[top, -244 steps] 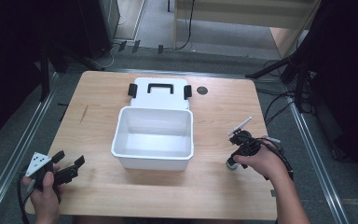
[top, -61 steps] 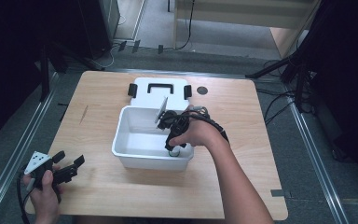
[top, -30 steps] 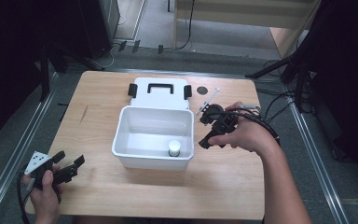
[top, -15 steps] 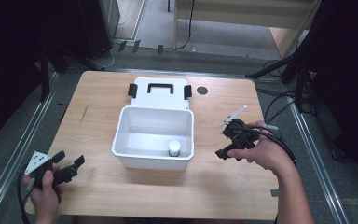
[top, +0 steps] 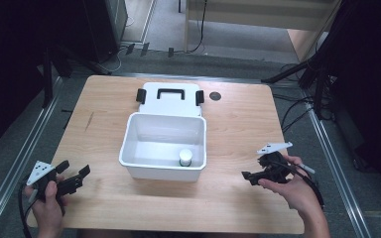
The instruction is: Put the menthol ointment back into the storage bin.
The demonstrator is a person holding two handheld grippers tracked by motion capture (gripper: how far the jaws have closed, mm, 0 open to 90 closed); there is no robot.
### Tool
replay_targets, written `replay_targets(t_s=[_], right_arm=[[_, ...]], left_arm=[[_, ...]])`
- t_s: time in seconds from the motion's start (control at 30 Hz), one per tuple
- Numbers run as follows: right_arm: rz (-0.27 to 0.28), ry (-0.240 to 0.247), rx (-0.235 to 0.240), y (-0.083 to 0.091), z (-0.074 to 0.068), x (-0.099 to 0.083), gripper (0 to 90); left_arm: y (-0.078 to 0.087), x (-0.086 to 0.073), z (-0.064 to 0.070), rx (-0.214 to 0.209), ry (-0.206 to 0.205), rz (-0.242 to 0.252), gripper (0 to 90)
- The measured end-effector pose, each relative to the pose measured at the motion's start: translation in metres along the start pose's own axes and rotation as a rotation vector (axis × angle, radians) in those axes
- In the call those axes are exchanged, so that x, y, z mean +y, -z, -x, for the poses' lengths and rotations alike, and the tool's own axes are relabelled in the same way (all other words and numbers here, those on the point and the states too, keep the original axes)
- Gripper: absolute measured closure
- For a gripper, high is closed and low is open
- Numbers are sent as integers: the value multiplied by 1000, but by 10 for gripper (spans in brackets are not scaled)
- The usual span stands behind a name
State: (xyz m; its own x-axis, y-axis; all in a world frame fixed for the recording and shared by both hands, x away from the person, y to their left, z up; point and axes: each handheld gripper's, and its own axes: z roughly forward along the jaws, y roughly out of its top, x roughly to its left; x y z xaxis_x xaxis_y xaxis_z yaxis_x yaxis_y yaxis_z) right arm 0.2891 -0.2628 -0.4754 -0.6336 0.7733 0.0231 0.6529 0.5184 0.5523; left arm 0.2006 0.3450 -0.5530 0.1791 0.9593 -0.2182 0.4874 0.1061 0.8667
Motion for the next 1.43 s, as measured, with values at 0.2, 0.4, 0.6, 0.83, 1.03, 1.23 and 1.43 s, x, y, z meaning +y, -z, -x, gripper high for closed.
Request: replay_targets(t_s=[0.2,0.4,0.6,0.83,1.03,1.23,1.43], right_arm=[[95,-26,-10,-11,6,-43,216],[202,-62,-10,-15,8,-68,214],[296,-117,-23,-19,12,-94,196],[440,-222,-45,-11,20,-113,217],[539,-291,-80,-3,25,-123,228],[559,-301,-115,-1,23,-126,245],[582,-320,-128,0,24,-128,231]], left_arm=[[0,0,0,1,0,0,157],[0,0,0,2,-2,-2,157],[0,0,0,2,-2,-2,157],[0,0,1,0,-6,-7,156],[0,0,1,0,-3,-5,156],[0,0,0,-2,0,-4,156],[0,0,0,-1,1,-4,156]])
